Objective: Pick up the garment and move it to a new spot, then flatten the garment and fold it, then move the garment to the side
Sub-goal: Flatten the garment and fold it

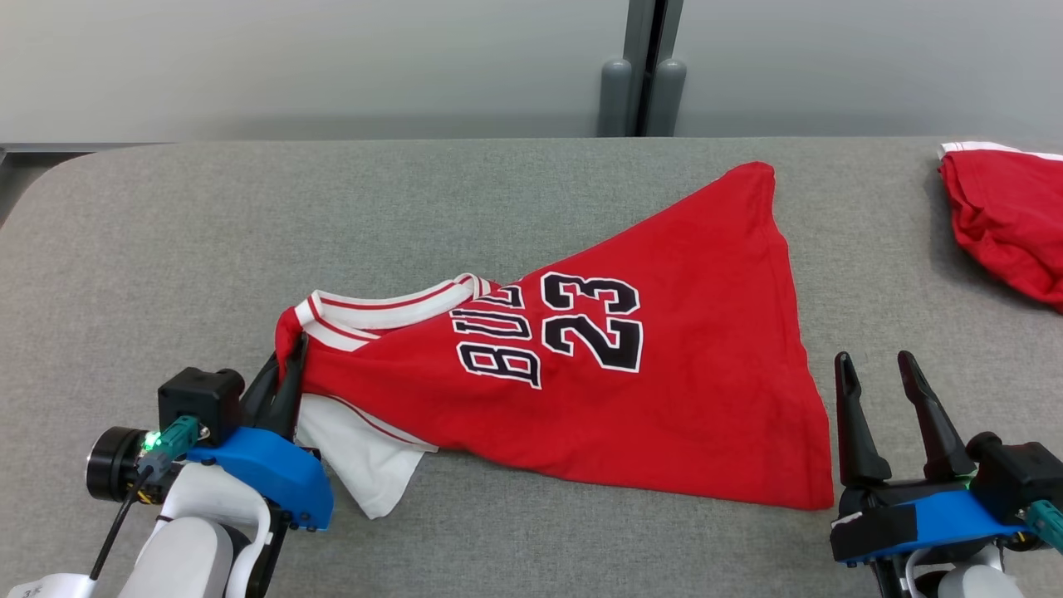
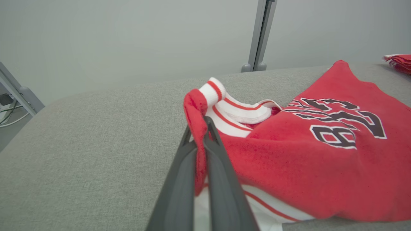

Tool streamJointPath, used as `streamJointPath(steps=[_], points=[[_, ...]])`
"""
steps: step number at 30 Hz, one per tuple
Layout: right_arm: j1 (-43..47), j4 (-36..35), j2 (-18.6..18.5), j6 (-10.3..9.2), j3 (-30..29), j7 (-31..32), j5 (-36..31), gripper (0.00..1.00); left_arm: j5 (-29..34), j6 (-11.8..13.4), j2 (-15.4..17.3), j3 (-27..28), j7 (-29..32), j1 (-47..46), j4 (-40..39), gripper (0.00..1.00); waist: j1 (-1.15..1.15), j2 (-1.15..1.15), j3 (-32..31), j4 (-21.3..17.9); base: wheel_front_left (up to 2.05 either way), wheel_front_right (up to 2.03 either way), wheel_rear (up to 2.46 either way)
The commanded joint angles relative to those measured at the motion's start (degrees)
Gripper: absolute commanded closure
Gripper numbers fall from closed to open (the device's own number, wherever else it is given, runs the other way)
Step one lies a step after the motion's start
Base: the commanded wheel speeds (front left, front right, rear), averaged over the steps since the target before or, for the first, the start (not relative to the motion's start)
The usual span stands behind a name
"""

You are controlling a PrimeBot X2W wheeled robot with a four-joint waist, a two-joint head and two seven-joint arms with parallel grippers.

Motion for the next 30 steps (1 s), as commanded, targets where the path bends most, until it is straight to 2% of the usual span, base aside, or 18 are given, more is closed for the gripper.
streamJointPath(steps=[1,6,12,21,28,30], points=[[-0.2,0.4,-0.1,0.03,0.1,-0.3,0.1,0.0,0.1,0.5,0.4,0.3,0.4,0.6,-1.2,1.0,0.0,0.0,0.2,-0.2,0.0,0.0,0.0],[-1.2,0.9,-0.1,0.03,0.3,-0.5,0.2,0.0,0.1,1.3,1.0,0.4,1.1,0.7,-3.8,1.0,0.0,0.0,1.1,-1.6,0.0,0.0,0.0],[-2.3,1.3,-0.1,0.03,0.0,-0.7,-0.2,0.0,0.2,1.3,1.5,0.8,0.3,-1.8,-3.4,1.0,0.0,0.0,3.0,-3.5,0.0,0.0,0.0],[-4.7,1.9,-0.1,0.03,-0.5,-1.2,-0.2,0.0,0.6,1.3,3.2,2.6,-2.4,-8.3,2.6,1.0,0.0,0.0,7.3,-7.9,0.0,0.0,0.0],[-5.3,2.6,-0.1,0.03,-1.2,-1.5,0.1,0.0,0.3,1.2,3.4,3.4,-5.5,-12.4,9.4,1.0,0.0,0.0,8.5,-9.2,0.0,0.0,0.0],[-5.4,2.8,-0.1,0.03,-1.3,-1.5,0.0,0.0,0.2,1.1,3.3,3.3,-6.4,-12.8,11.5,0.53,0.0,0.0,8.4,-9.2,0.0,0.0,0.0]])
